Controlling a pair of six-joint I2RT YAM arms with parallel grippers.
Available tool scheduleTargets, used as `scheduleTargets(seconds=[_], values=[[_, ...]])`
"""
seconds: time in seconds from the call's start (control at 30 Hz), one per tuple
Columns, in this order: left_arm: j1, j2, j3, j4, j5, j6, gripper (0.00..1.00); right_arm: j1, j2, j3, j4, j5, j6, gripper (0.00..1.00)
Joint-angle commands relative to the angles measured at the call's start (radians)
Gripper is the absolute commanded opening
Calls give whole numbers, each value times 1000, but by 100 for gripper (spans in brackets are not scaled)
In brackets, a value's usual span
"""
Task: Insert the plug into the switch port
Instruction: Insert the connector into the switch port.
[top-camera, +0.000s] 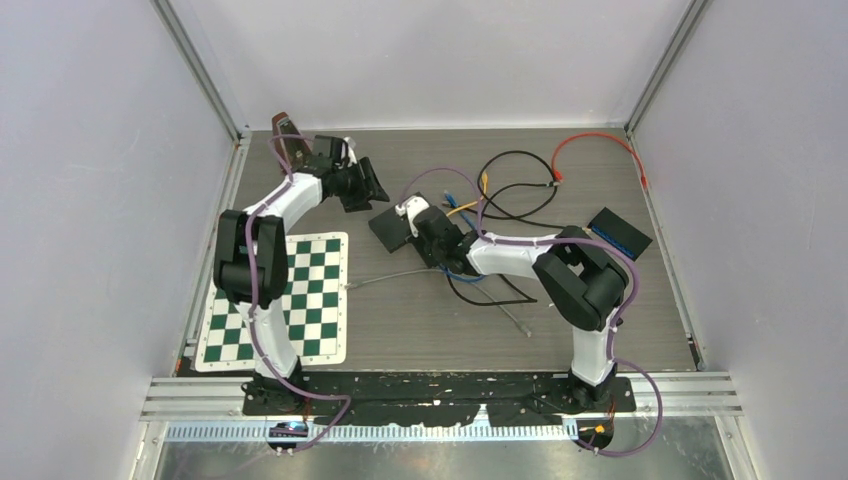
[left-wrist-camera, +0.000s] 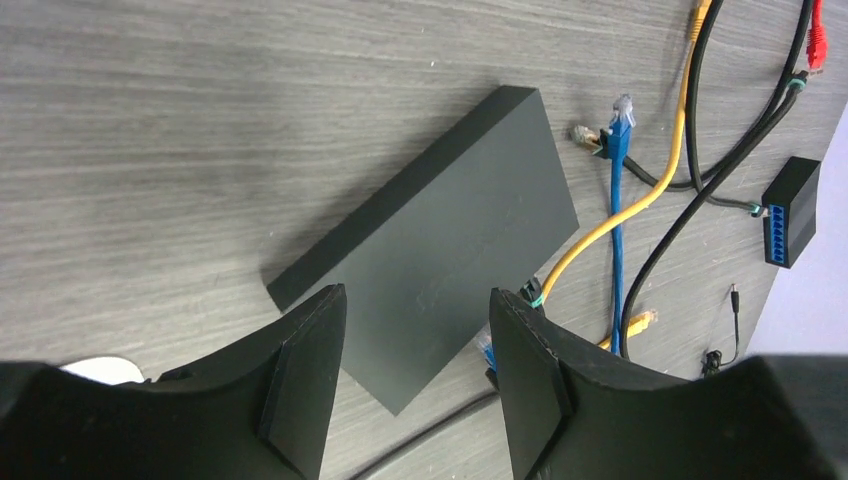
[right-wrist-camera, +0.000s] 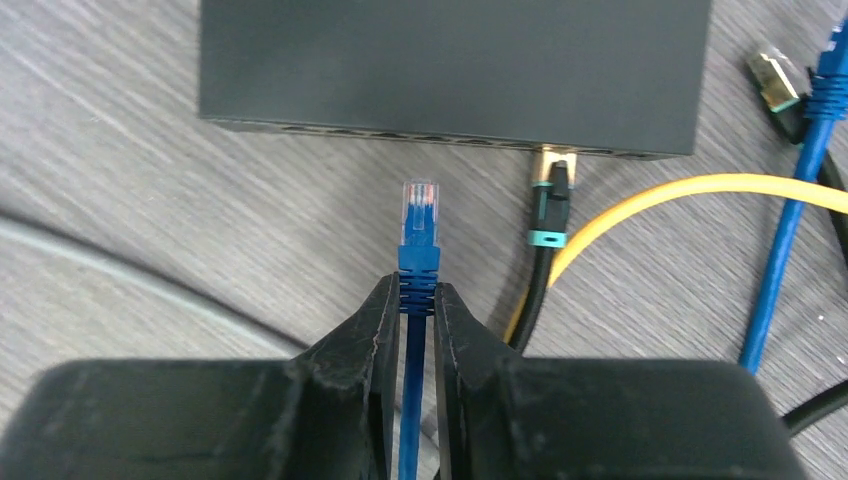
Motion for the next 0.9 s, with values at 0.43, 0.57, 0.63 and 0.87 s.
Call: scheduleTargets(seconds=[0.43, 0.57, 0.63, 0.87], values=[[5, 171, 188, -72, 128, 62, 54, -51, 35, 4, 92, -12, 52, 5], [4, 185, 185, -71, 172, 68, 52, -51, 37, -15, 126, -30, 77, 5], [2, 192, 189, -74, 178, 76, 52, -51, 35, -18, 144, -18, 80, 5], [-11, 224, 203, -73, 239, 109, 48, -51, 35, 11, 143, 42, 83, 5]])
